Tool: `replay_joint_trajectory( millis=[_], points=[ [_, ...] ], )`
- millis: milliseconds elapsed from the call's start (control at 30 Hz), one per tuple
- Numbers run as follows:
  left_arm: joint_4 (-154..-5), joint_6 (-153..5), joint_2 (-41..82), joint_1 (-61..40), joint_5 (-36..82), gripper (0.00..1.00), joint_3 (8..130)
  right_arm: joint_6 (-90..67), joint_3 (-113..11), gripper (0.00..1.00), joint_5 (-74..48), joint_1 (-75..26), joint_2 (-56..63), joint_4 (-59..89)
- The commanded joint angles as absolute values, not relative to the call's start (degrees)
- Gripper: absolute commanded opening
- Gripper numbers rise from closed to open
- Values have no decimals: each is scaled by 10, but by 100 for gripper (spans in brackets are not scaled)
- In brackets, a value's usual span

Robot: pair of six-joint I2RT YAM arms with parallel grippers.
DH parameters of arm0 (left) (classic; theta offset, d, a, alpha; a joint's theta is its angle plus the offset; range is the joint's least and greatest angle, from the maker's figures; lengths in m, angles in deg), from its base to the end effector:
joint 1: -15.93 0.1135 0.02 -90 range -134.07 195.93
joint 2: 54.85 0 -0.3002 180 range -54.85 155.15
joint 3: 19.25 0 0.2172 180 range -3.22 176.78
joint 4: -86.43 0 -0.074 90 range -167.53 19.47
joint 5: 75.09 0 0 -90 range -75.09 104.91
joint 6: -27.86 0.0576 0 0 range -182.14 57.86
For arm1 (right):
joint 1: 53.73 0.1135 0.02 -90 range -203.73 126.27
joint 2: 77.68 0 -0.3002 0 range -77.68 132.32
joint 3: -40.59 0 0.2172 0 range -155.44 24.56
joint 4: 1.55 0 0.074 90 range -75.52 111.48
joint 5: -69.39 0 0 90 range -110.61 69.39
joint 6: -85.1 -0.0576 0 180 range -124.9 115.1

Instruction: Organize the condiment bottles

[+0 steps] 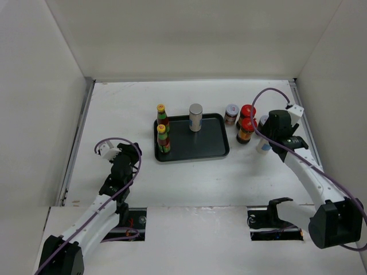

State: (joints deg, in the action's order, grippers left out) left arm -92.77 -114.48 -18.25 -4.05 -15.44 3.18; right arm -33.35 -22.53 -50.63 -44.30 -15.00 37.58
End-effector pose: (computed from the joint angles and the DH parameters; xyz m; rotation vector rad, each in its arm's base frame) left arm 0.1125 -0.0099 0.2074 -0.8505 1.6034 -0.4158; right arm 0.1982 0.0037 0.3044 0.6231 2.0577 -0.2084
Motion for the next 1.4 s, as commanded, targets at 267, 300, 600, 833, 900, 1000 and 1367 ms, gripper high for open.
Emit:
replay_joint_trajectory(
  millis=[267,300,600,833,900,1000,1367],
  points=[
    [-961,-1142,-187,-34,-150,41,27,-337,-241,53,-520,-444,-188,367],
    [-959,-1142,-188,-34,-150,41,27,-337,-246,54,-528,-440,-207,374],
    [-971,-1142,-175,-33,-149,41,26,-332,-367,54,-575,-318,-274,441],
    [-971,-1139,-193,-25,-152,41,21,-294,-548,54,-555,-181,-167,403],
    [-971,-1137,-193,-25,-153,41,21,-284,-585,54,-531,-163,-120,370],
    [-967,-1135,-198,-23,-150,41,21,-284,-639,53,-473,-152,-42,328],
    [-967,-1129,-196,-23,-150,41,21,-271,-842,53,-362,-120,198,251]
  ],
)
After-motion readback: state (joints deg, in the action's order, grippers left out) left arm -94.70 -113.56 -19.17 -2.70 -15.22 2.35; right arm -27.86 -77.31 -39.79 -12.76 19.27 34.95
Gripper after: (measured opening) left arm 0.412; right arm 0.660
